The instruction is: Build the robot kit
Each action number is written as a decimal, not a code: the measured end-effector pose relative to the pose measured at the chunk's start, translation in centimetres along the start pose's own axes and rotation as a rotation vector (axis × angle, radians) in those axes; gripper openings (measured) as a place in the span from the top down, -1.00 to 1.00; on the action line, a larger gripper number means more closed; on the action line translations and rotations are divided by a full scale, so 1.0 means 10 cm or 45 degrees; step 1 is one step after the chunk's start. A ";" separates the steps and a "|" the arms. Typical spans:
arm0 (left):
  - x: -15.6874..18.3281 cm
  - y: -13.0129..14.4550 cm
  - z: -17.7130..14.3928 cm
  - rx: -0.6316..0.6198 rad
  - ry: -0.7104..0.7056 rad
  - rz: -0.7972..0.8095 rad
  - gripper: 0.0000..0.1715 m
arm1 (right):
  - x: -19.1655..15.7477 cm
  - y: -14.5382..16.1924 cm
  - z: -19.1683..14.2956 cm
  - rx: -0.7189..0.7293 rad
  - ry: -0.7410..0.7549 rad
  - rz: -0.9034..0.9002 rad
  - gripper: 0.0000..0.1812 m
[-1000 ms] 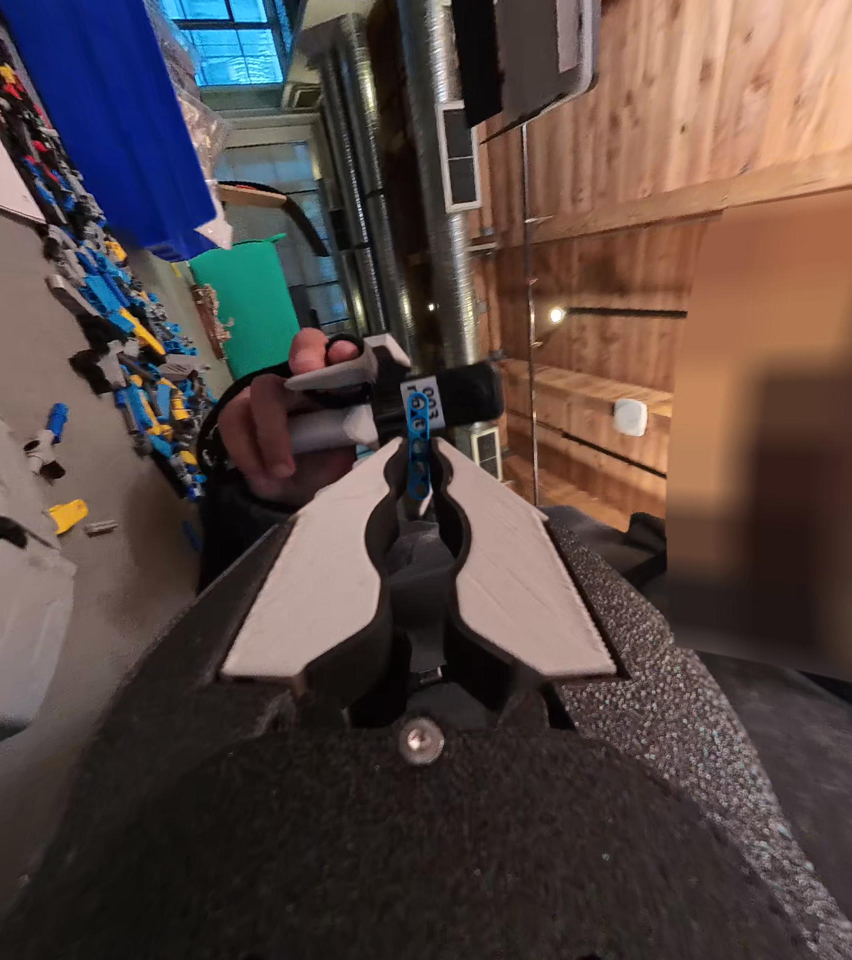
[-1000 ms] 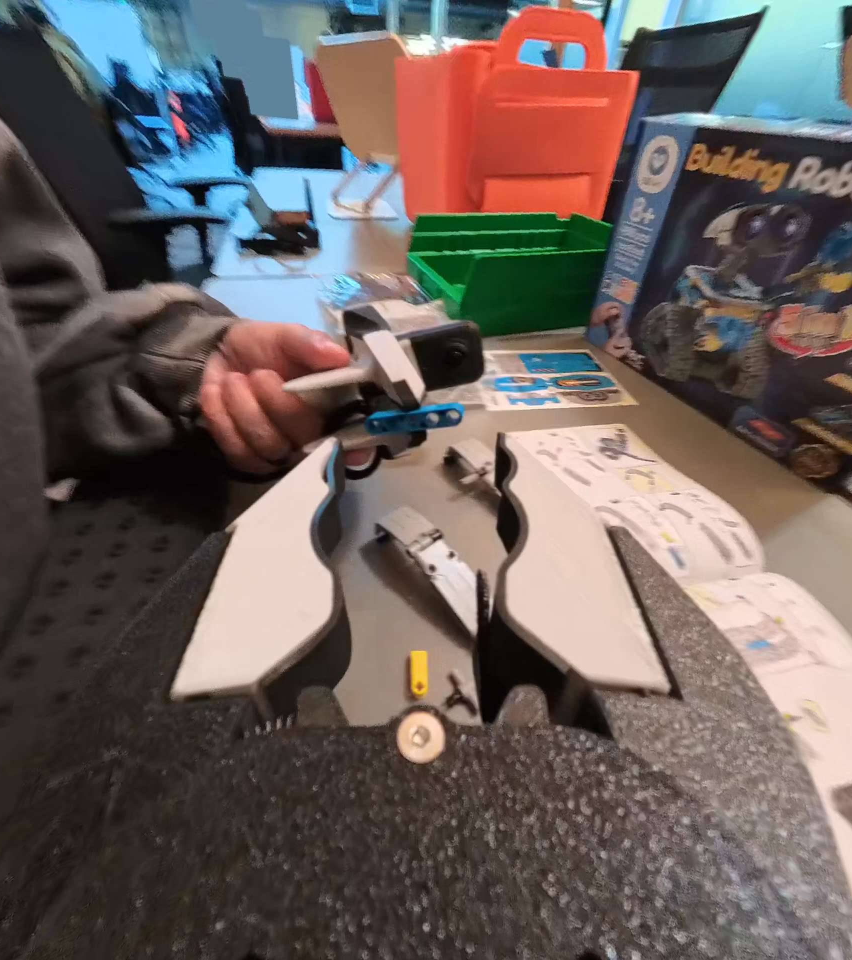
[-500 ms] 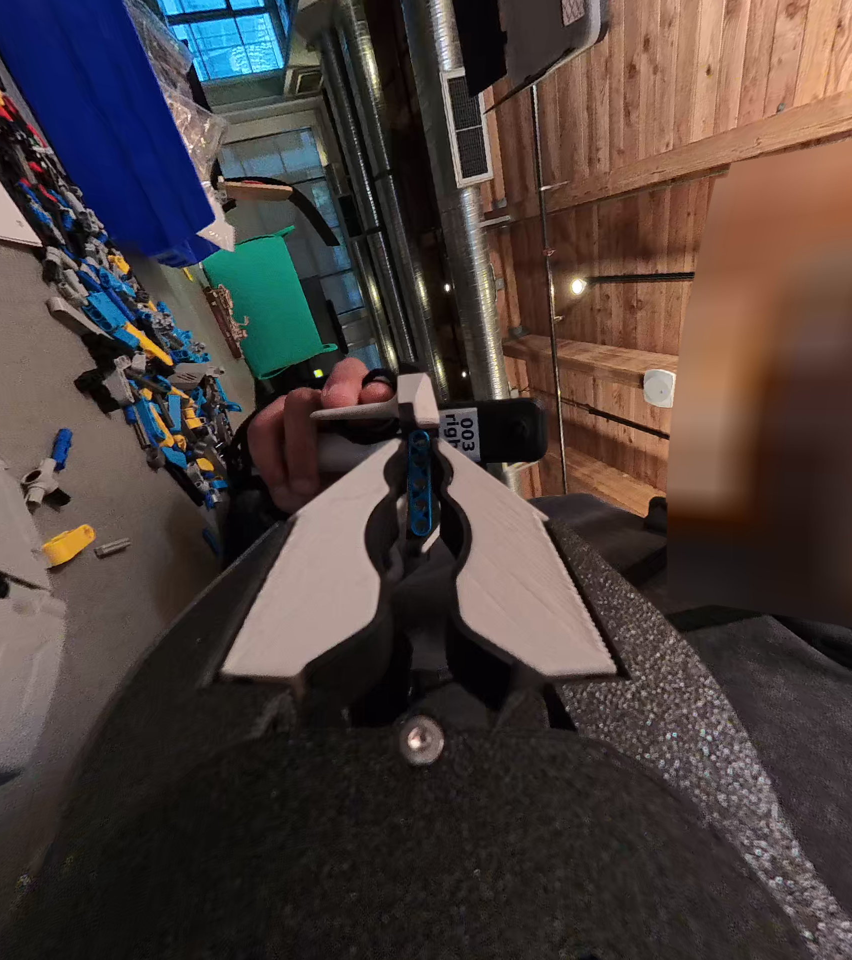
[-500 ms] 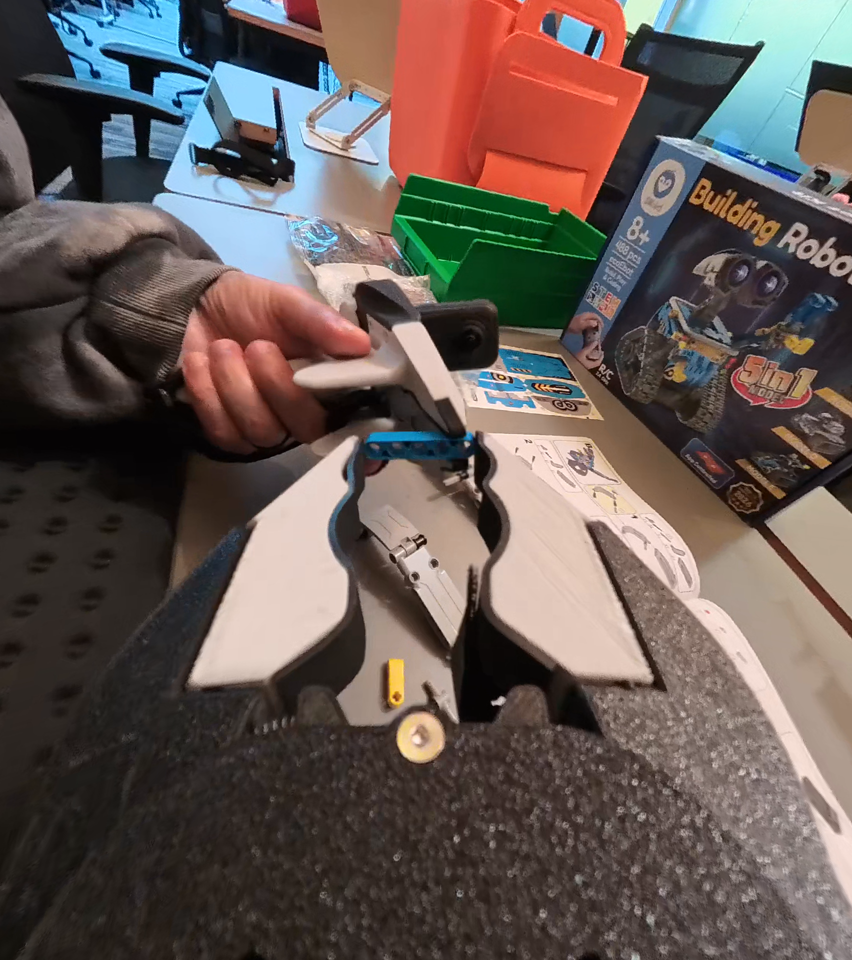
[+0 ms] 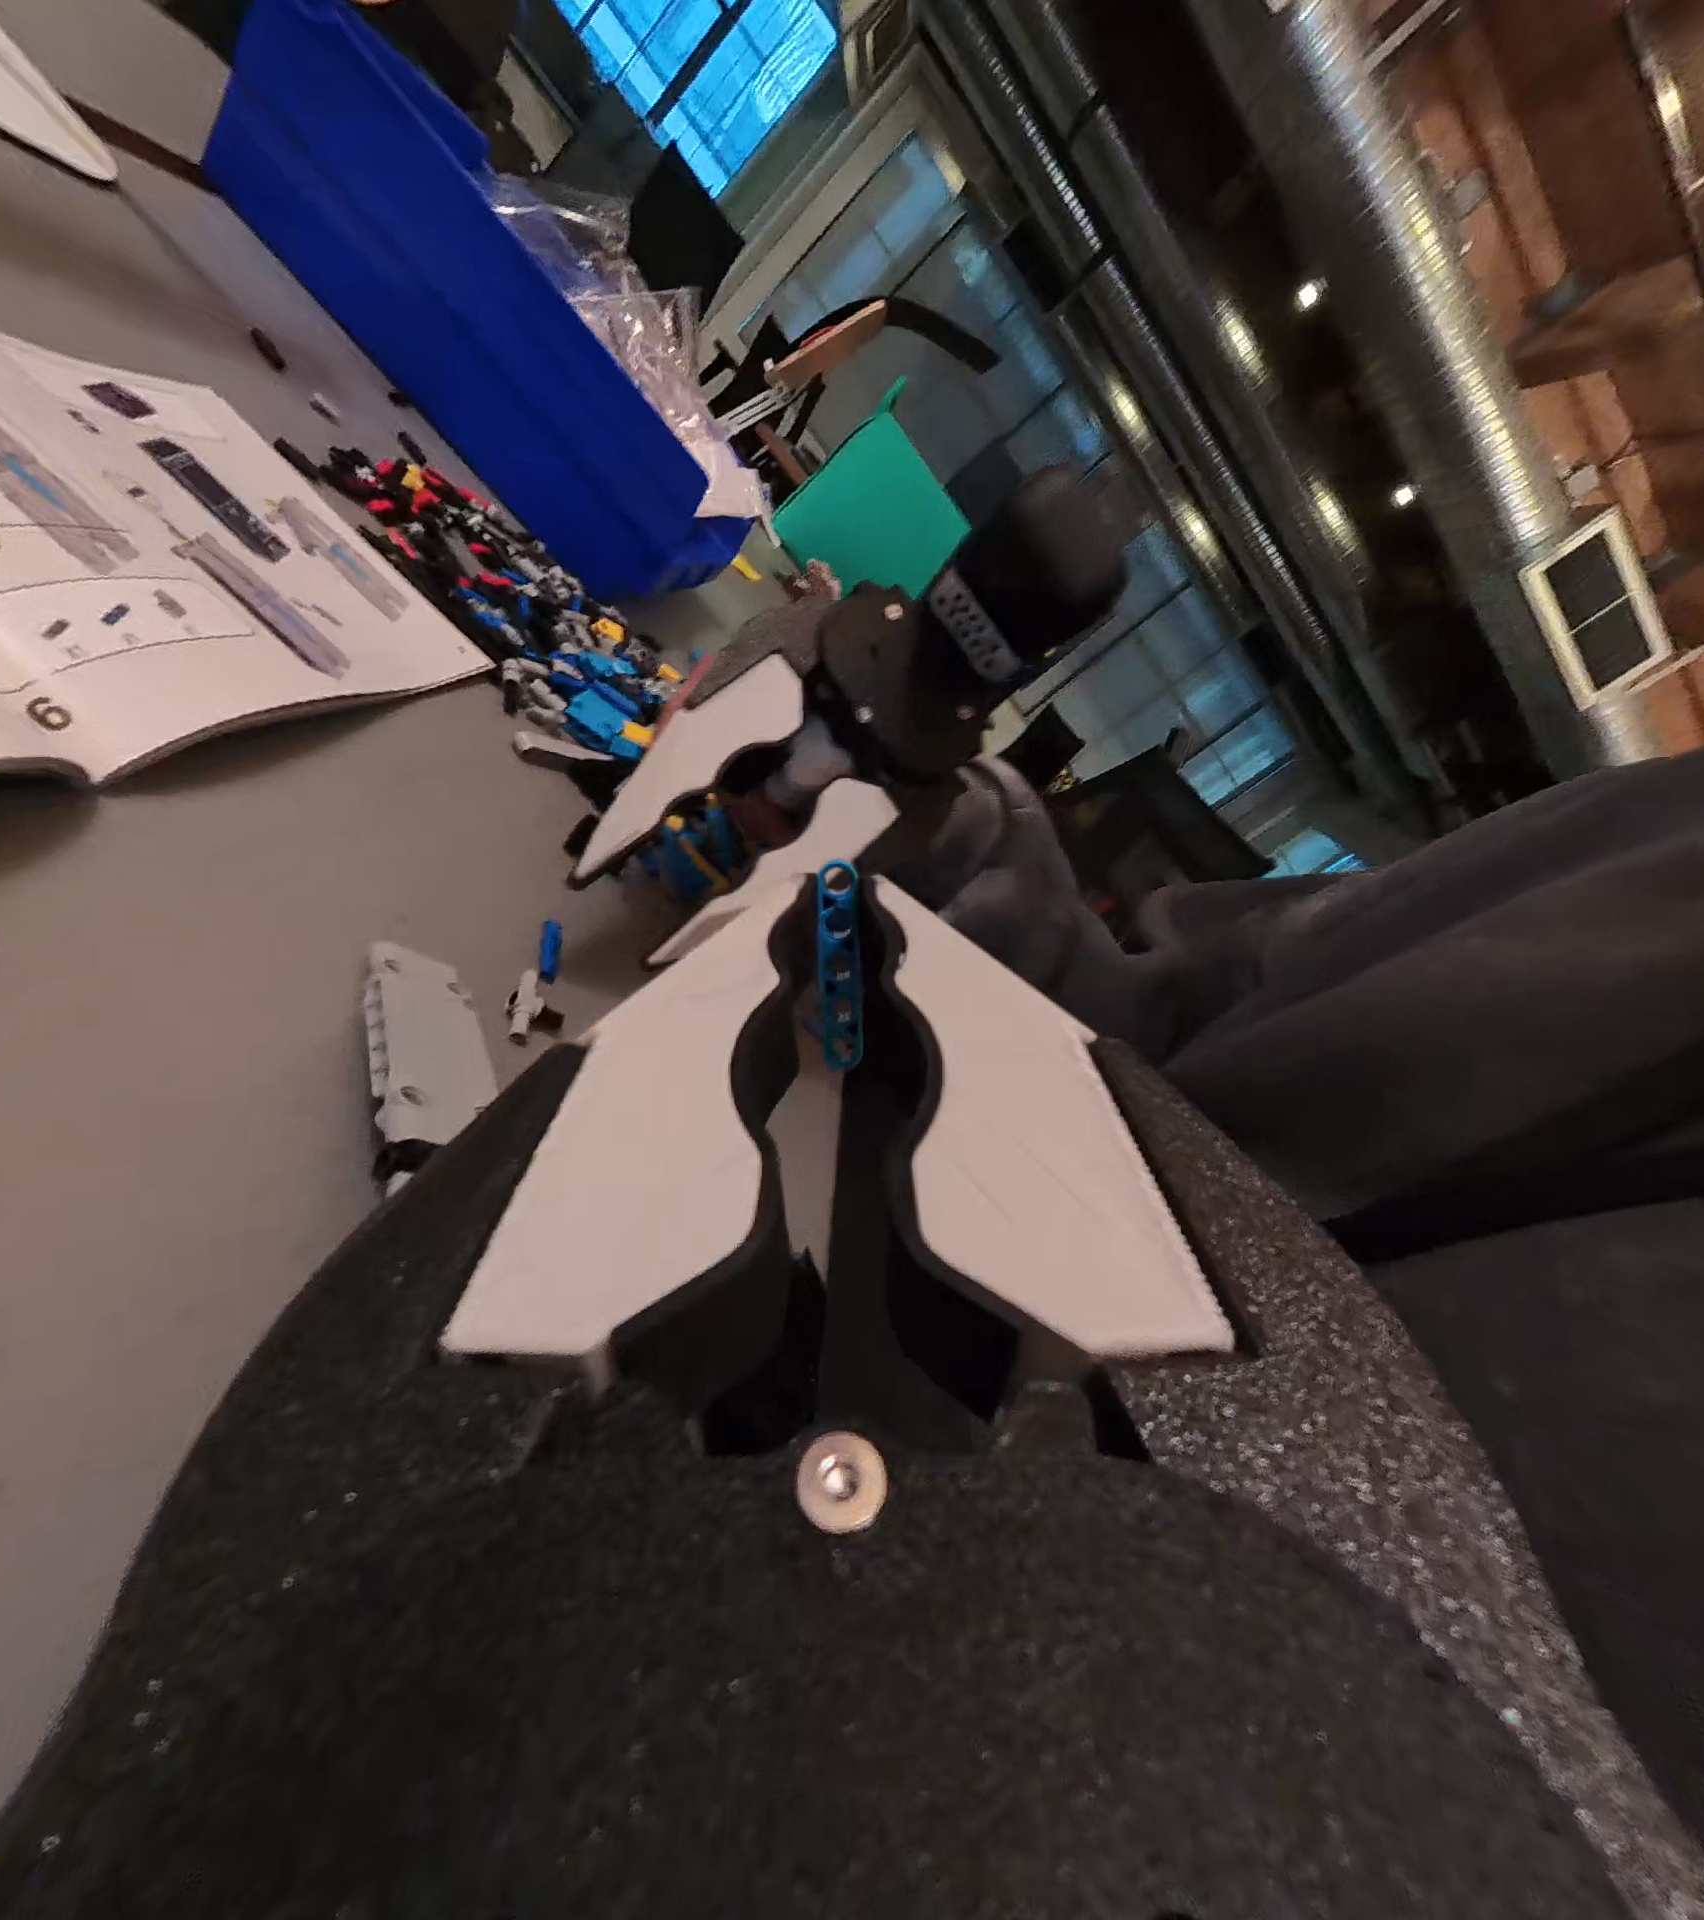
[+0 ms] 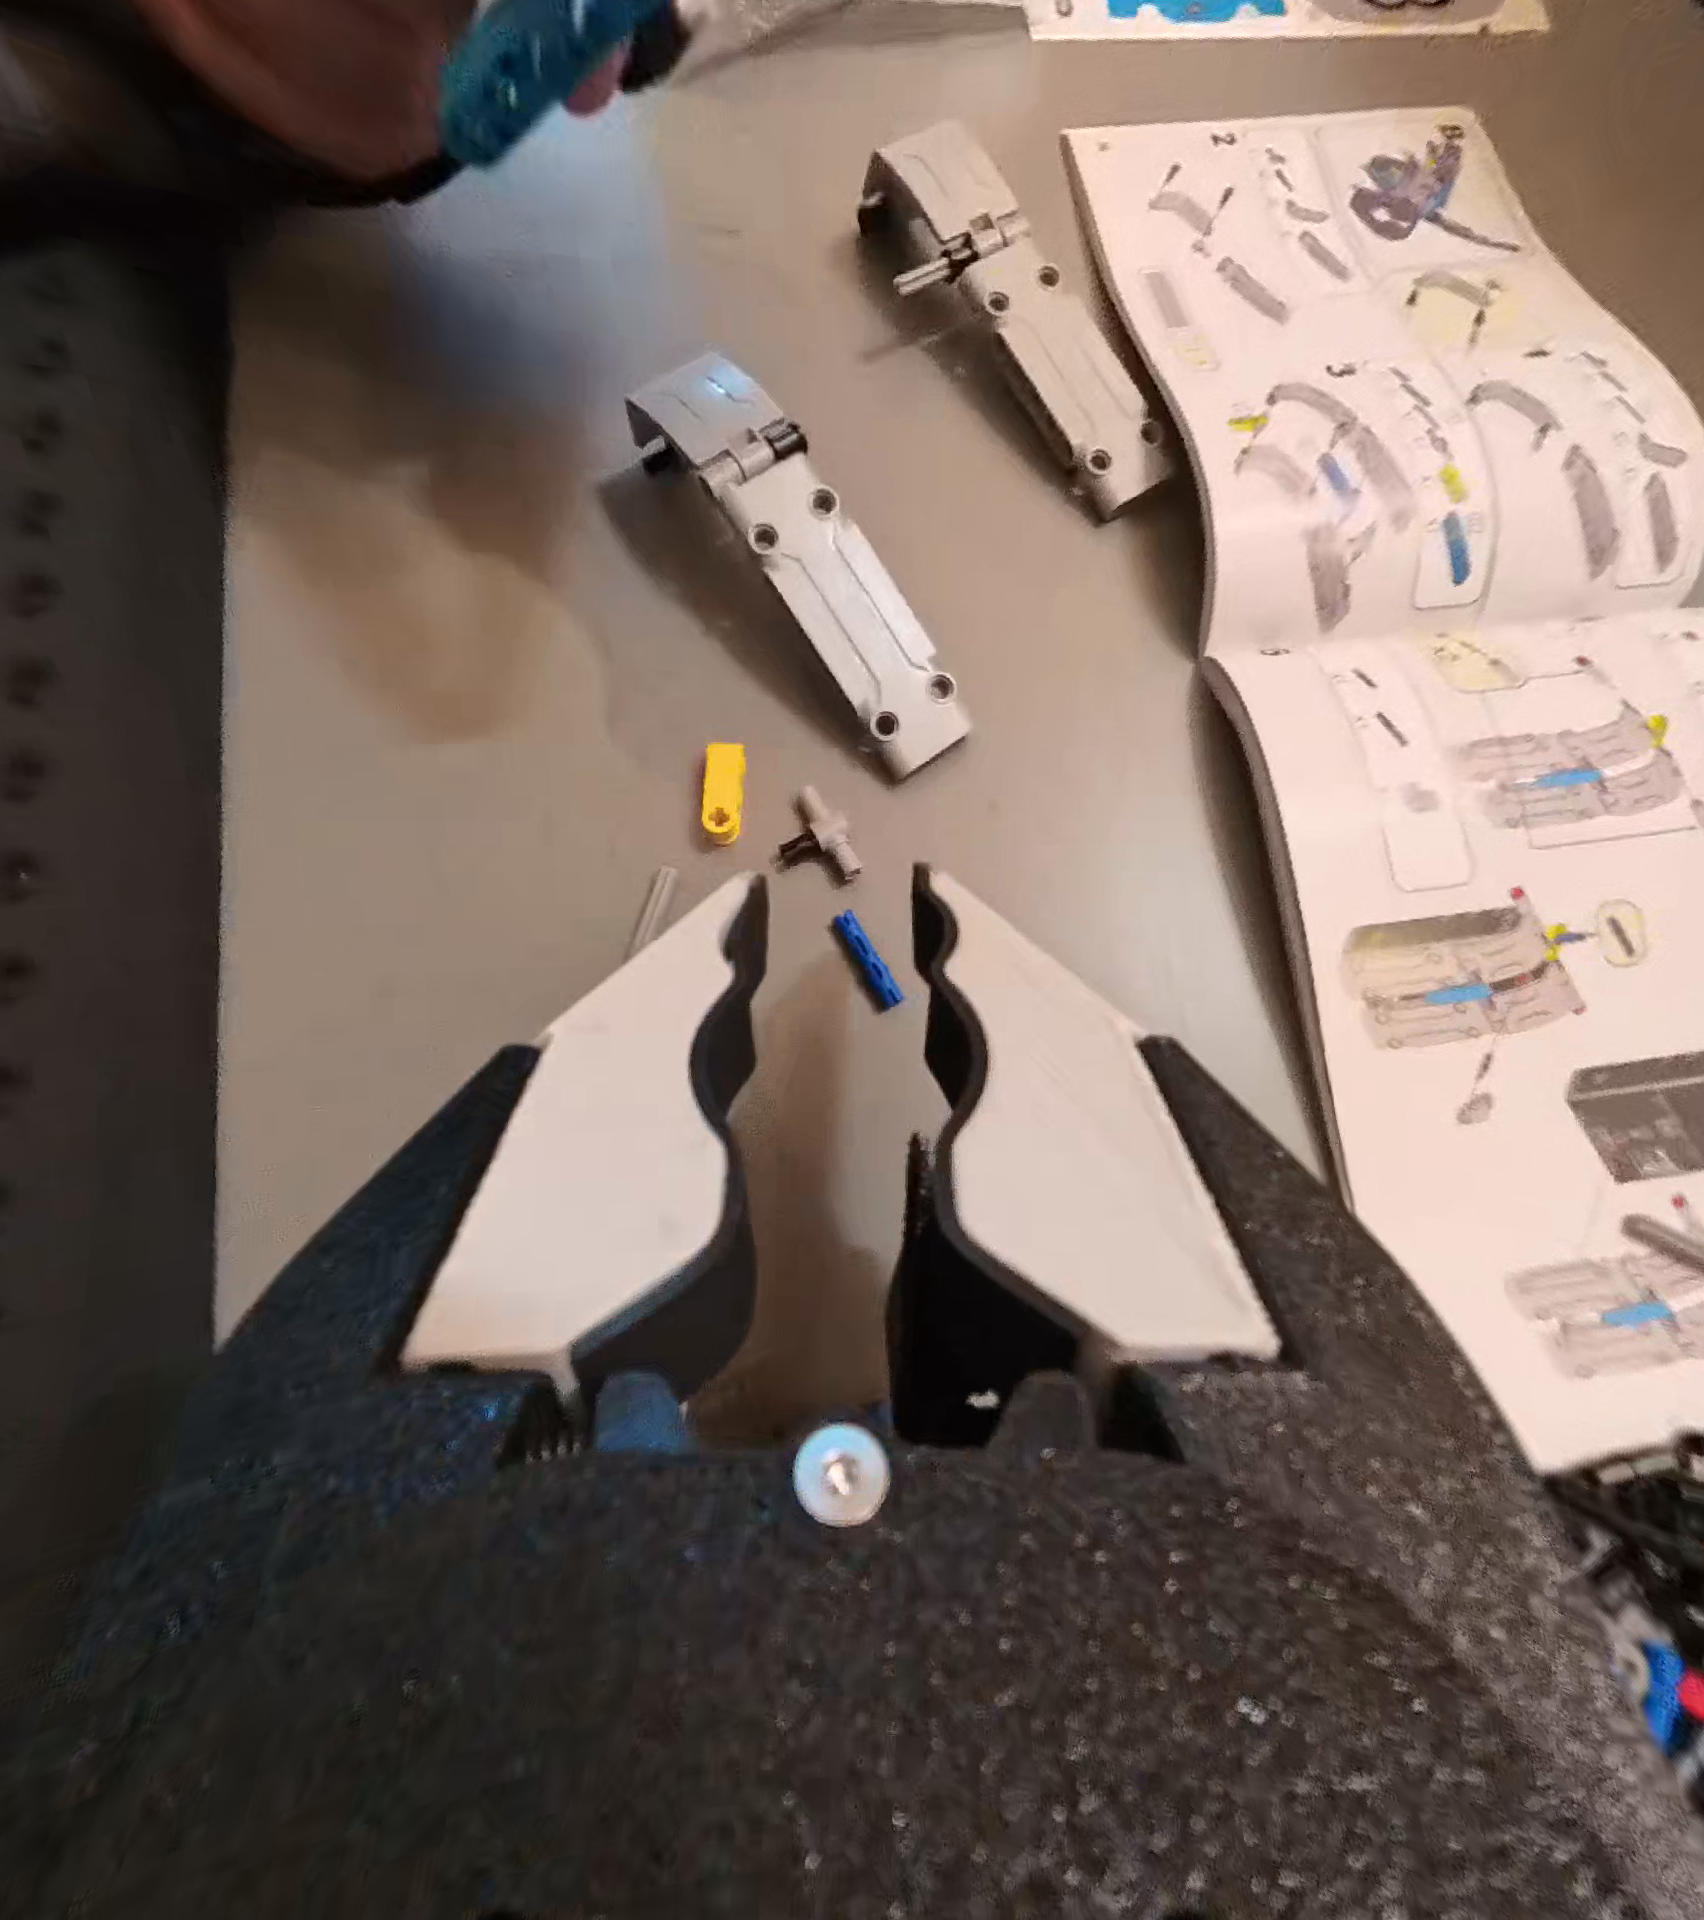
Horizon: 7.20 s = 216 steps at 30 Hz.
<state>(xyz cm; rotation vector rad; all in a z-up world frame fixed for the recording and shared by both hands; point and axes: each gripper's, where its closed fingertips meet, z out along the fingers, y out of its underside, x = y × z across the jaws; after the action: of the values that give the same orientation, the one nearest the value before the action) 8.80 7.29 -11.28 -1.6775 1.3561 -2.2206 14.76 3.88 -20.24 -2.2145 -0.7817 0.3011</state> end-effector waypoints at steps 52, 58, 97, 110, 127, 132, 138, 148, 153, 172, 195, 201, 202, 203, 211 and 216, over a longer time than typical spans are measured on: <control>-0.03 -0.02 0.04 0.051 -0.056 0.118 0.93 | -0.14 -0.93 -0.10 0.226 0.241 -0.262 0.97; -0.03 -0.03 0.03 0.056 -0.058 0.120 0.93 | -0.14 -0.95 -0.13 0.253 0.237 -0.248 0.97; -0.20 0.14 -0.05 -0.019 -0.239 0.176 0.93 | -0.66 0.88 -0.70 -1.789 0.028 0.814 0.97; -0.12 0.17 -0.04 -0.017 -0.147 0.115 0.92 | -0.68 0.86 -0.69 -1.816 0.040 0.865 0.97; -0.11 0.18 -0.03 -0.025 -0.147 0.117 0.92 | -0.72 0.82 -0.64 -1.789 0.018 0.860 0.94; -0.11 0.18 -0.03 -0.024 -0.146 0.116 0.92 | -0.70 0.82 -0.64 -1.780 0.031 0.856 0.90; -0.11 0.18 -0.03 -0.025 -0.142 0.115 0.92 | -0.71 0.79 -0.64 -1.735 0.016 0.863 0.83; -0.11 0.18 -0.03 -0.025 -0.141 0.116 0.93 | -0.76 0.89 -0.63 -1.546 0.030 0.803 0.79; -0.10 0.17 -0.03 -0.014 -0.134 0.110 0.92 | -0.55 0.83 -0.48 -1.209 0.210 0.512 0.78; -0.16 0.22 -0.01 -0.058 -0.186 0.141 0.92 | -0.06 0.69 -0.25 -1.323 -0.128 -0.105 0.92; -0.01 0.20 0.03 -0.037 -0.106 0.171 0.93 | -0.44 -0.87 0.03 0.358 0.055 0.216 0.97; -0.05 0.31 0.07 -0.119 -0.167 0.245 0.92 | -0.40 -0.79 0.12 0.271 0.108 0.178 0.97; -0.07 0.32 0.08 -0.134 -0.197 0.274 0.93 | -0.39 -0.78 0.13 0.248 0.122 0.170 0.97; -0.10 0.34 0.08 -0.154 -0.227 0.299 0.93 | -0.38 -0.75 0.15 0.223 0.134 0.164 0.97; -0.26 0.63 0.09 -0.372 -0.301 0.300 0.93 | -0.46 -0.49 0.32 -0.117 0.297 -0.241 0.97; -0.18 0.51 0.09 -0.293 -0.268 0.356 0.93 | -0.46 -0.58 0.21 0.010 0.261 -0.171 0.98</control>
<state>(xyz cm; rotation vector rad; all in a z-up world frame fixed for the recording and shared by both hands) 7.97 4.48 -15.92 -1.6102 1.7173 -1.7428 7.68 5.33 -17.64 -2.1327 -0.8096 0.0106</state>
